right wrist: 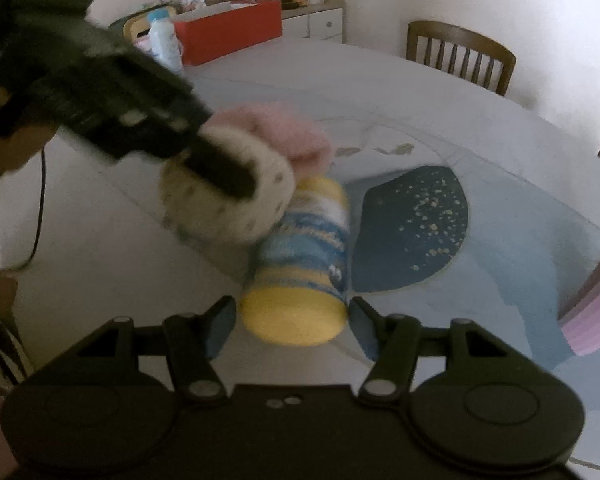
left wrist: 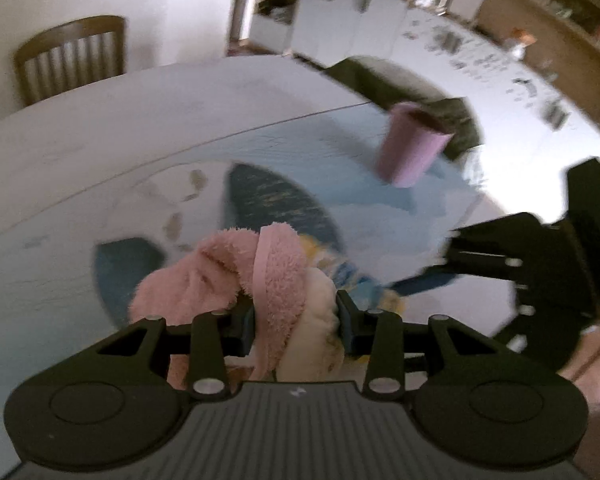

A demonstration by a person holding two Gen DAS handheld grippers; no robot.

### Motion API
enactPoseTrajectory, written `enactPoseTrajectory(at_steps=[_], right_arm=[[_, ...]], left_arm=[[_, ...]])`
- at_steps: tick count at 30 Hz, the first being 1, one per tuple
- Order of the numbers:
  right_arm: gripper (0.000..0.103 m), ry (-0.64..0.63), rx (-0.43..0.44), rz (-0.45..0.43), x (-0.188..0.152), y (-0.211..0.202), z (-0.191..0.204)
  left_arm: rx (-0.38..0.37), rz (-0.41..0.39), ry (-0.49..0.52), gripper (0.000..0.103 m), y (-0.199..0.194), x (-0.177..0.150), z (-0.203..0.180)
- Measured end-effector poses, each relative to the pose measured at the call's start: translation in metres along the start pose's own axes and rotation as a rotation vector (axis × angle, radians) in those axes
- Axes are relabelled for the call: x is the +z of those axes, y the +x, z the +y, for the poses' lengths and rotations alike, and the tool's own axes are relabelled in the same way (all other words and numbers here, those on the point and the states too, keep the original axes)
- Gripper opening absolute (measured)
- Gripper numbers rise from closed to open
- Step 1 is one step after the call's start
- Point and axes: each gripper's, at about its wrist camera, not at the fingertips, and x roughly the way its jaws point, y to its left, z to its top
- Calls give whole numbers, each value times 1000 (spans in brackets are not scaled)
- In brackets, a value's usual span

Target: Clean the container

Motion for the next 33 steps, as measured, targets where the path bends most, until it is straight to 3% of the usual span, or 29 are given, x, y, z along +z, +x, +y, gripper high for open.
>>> enactPoseTrajectory(at_steps=[5, 12, 20, 24, 30, 33], right_arm=[[63, -78, -39, -1, -4, -4, -1], [65, -44, 7, -53, 14, -16, -8], [67, 8, -37, -38, 30, -7, -7], [69, -57, -102, -16, 25, 0, -8], [66, -64, -115, -3, 9, 7, -27], [66, -43, -100, -14, 6, 6, -38]], left_arm=[[21, 15, -64, 39, 7, 2, 3], [45, -26, -154, 39, -3, 14, -6], [2, -14, -194, 39, 12, 23, -36], [5, -12, -164, 39, 19, 29, -49], [74, -17, -139, 39, 31, 37, -54], [143, 18, -151, 39, 40, 35, -45]])
